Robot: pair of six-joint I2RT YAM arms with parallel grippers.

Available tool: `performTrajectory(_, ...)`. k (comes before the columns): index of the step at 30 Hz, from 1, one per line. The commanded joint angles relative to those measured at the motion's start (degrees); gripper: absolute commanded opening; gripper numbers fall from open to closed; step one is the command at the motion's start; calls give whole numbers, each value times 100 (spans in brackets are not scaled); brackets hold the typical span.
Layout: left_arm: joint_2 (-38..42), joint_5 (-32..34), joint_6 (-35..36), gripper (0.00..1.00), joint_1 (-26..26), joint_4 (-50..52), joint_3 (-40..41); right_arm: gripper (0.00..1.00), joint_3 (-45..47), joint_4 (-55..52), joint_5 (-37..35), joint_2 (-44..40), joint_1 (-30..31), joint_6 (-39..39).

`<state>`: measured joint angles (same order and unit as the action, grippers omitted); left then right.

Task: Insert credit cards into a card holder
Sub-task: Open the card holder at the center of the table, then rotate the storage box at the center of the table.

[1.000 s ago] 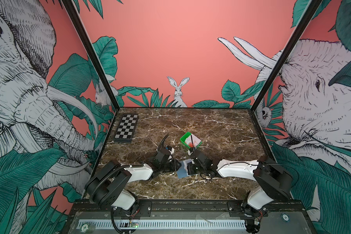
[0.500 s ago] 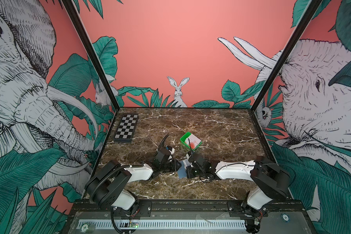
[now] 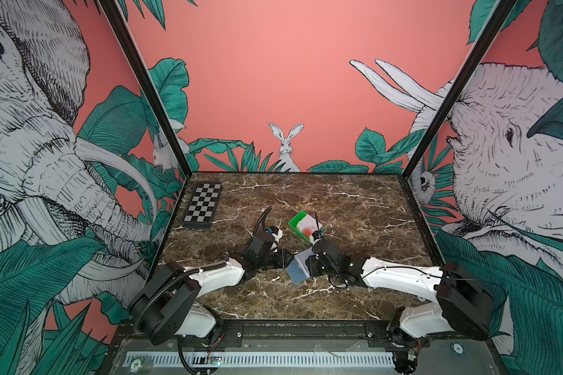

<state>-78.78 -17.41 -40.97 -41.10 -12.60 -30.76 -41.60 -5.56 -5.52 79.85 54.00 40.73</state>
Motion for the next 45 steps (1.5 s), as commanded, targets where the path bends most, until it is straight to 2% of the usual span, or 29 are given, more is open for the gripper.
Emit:
performTrajectory(1, 149, 106, 266, 35, 18, 427, -310, 33, -122, -244, -362, -281, -176, -483)
performTrajectory(6, -33, 158, 450, 36, 23, 705, -716, 42, -406, -736, -237, -299, -640, -828)
performTrajectory(8, -163, 210, 445, 37, 32, 802, -906, 59, -442, -672, -204, -321, -774, -1048)
performTrajectory(12, -533, 247, 369, 41, 58, 920, -1262, 70, -656, -653, 113, -235, -1128, -1399)
performTrajectory(14, -723, 253, 348, 44, 58, 983, -1448, 84, -796, -645, 337, -129, -1283, -1555)
performTrajectory(17, -937, 391, 307, 47, 58, 1037, -1606, 98, -994, -591, 518, 67, -1452, -1741)
performTrajectory(21, -1150, 625, 214, 56, 58, 1181, -1805, 98, -1279, -455, 985, 461, -1764, -1853)
performTrajectory(24, -1272, 675, 116, 59, 273, 1094, -1868, 98, -1567, -369, 1349, 865, -1985, -1957)
performTrajectory(32, -1702, 185, -224, 63, 542, 286, -1961, 96, -2147, -211, 1946, 1796, -2457, -1971)
performTrajectory(36, -1982, 18, -450, 61, 586, -110, -2084, 96, -2367, -294, 2002, 2001, -2600, -2082)
performTrajectory(45, -2523, -87, -734, 53, 674, -570, -2346, 91, -2754, -264, 2710, 2526, -2798, -2063)
